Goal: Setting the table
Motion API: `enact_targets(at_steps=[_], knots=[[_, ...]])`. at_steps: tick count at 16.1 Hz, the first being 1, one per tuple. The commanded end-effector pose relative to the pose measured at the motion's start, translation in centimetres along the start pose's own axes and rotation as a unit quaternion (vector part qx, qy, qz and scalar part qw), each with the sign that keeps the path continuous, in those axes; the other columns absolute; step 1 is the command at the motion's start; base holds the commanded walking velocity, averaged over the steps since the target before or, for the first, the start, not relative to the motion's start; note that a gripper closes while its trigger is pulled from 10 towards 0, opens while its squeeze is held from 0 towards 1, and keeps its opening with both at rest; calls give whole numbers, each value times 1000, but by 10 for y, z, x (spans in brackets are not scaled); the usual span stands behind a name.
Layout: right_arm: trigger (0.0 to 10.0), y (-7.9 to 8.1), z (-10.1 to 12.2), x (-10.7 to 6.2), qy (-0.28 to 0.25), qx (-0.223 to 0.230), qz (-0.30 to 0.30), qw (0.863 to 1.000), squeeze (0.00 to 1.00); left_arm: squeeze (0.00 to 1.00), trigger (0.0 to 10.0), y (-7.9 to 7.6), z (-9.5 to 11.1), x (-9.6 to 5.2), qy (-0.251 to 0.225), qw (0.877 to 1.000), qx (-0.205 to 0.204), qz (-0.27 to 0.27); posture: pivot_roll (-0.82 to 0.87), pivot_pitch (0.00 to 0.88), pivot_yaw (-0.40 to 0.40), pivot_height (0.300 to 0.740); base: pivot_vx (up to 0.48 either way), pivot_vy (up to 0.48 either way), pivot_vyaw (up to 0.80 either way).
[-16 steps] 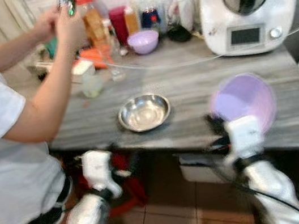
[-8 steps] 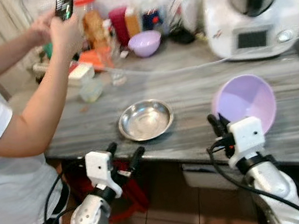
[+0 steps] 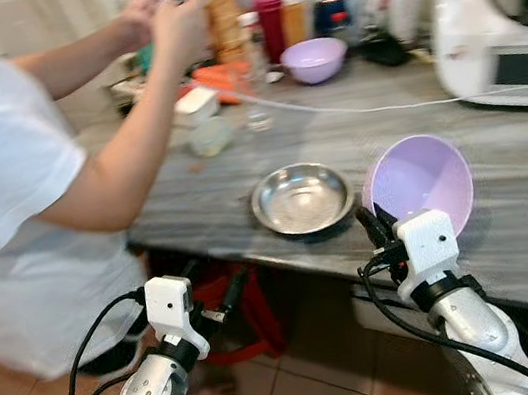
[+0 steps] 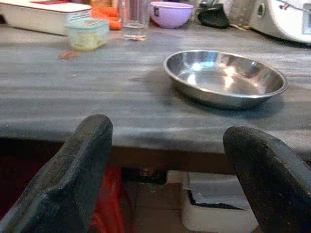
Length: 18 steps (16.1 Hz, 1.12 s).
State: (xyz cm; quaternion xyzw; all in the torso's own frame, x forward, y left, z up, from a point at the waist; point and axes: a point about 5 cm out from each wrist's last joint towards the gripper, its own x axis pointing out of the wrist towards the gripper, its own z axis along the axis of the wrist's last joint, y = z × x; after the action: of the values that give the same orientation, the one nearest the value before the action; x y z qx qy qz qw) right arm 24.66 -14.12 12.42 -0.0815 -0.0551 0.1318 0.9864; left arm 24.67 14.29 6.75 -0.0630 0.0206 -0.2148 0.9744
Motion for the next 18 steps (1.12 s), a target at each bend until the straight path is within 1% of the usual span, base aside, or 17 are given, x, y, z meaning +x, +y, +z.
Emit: enact_targets(at_steps=[1, 2, 4, 7, 8, 9, 10, 11, 13, 15, 16, 18], knots=[[10000, 1, 4, 0, -11, 2, 4, 1000, 0, 0, 10000, 3, 3, -4, -2, 1000, 11, 2, -118, 31, 105, 740, 0, 0, 669], [10000, 2, 3, 0, -8, 5, 13, 1000, 0, 0, 10000, 3, 3, -5, -1, 1000, 11, 0, -117, 33, 105, 740, 0, 0, 0], [10000, 5, 3, 3, -5, 1, 65, 998, 0, 0, 10000, 3, 2, -8, 3, 1000, 8, -6, -116, 39, 103, 740, 0, 0, 0], [10000, 2, 7, 13, -10, -34, 128, 991, 0, 0, 10000, -1, 2, -11, 7, 1000, 7, -16, -112, 53, 96, 740, 0, 0, 0], [10000, 0, 8, 20, -11, -47, 161, 986, 0, 0, 10000, -3, 3, -13, 8, 1000, 7, -20, -106, 60, 90, 740, 0, 0, 0], [10000, -1, 9, 26, -12, -59, 179, 982, 0, 0, 10000, -3, 3, -14, 8, 1000, 6, -21, -101, 65, 87, 740, 0, 0, 0], [10000, -2, 8, 33, -10, -60, 200, 978, 0, 0, 10000, -5, 4, -16, 8, 1000, 4, -22, -93, 70, 83, 740, 0, 0, 0], [10000, -3, 8, 35, -9, -62, 206, 976, 0, 0, 10000, -6, 4, -17, 8, 1000, 4, -23, -90, 73, 81, 740, 0, 0, 0], [10000, 0, 6, 46, -4, -70, 249, 966, 0, 0, 10000, -10, 3, -23, 12, 999, -8, -33, -73, 87, 74, 740, 0, 0, 0], [10000, 0, 6, 52, -5, -74, 267, 961, 0, 0, 10000, -11, 4, -26, 12, 999, -9, -37, -65, 96, 71, 740, 0, 0, 0], [10000, 1, 7, 57, -7, -82, 282, 956, 0, 0, 10000, -11, 4, -27, 13, 999, -8, -37, -60, 100, 71, 740, 0, 0, 0], [10000, 4, 14, 75, -21, -109, 311, 944, 0, 0, 10000, -9, 6, -31, 11, 999, -5, -31, -47, 116, 66, 740, 0, 0, 0]])
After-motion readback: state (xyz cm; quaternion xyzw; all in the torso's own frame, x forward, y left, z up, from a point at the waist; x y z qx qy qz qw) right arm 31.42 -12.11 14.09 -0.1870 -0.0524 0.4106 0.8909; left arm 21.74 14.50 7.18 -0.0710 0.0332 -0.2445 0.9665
